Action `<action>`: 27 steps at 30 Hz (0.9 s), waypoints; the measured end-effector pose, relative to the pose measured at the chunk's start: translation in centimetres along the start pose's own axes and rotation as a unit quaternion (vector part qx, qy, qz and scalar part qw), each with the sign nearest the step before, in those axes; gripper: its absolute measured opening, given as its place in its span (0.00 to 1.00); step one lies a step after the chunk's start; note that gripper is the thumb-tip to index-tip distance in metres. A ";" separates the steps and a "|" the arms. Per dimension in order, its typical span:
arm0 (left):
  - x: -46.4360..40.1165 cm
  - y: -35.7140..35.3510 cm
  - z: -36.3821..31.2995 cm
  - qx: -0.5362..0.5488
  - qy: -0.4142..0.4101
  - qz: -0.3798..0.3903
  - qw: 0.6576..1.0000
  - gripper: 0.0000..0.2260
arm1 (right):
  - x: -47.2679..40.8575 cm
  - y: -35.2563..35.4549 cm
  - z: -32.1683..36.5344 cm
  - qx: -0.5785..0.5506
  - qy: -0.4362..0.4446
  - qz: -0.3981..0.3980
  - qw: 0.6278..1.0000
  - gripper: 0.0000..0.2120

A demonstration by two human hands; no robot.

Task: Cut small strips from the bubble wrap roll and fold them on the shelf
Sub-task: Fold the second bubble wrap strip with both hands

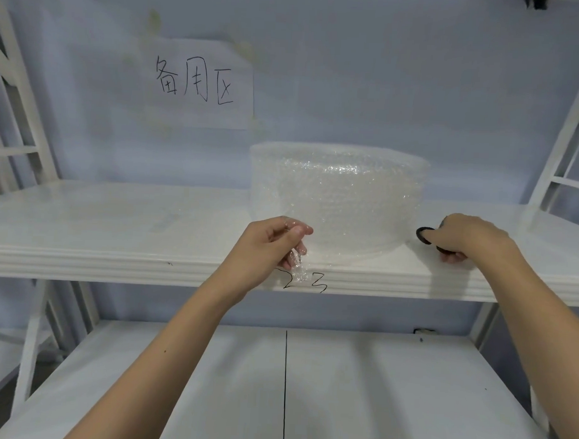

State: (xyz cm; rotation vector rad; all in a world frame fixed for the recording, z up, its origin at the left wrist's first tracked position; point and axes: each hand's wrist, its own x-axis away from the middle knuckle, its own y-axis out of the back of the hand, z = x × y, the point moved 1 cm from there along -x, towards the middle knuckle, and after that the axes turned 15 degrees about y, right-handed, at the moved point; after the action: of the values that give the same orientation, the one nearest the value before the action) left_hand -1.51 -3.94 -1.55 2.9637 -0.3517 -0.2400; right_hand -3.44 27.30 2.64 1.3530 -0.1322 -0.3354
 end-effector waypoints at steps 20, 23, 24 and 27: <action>0.3 1.7 -0.6 0.031 -0.002 -0.033 0.999 0.07 | 10.2 -0.4 14.0 -0.362 0.327 0.006 0.873 0.21; 0.5 2.9 -0.5 0.037 -0.013 -0.053 0.998 0.05 | 10.2 -1.9 16.0 -0.440 0.309 0.006 0.843 0.24; 0.5 3.3 -0.4 0.037 -0.013 -0.060 0.997 0.07 | 10.0 -2.3 16.6 -0.463 0.300 0.005 0.834 0.25; 0.4 4.6 0.0 0.037 -0.009 -0.087 0.996 0.08 | 9.5 -3.2 18.1 -0.520 0.285 0.000 0.805 0.24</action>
State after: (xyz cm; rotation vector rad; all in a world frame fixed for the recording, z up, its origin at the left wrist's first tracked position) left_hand -2.13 -8.49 -0.83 3.0687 -0.1071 -0.2796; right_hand -0.18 6.92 2.50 0.2996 0.5051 0.0441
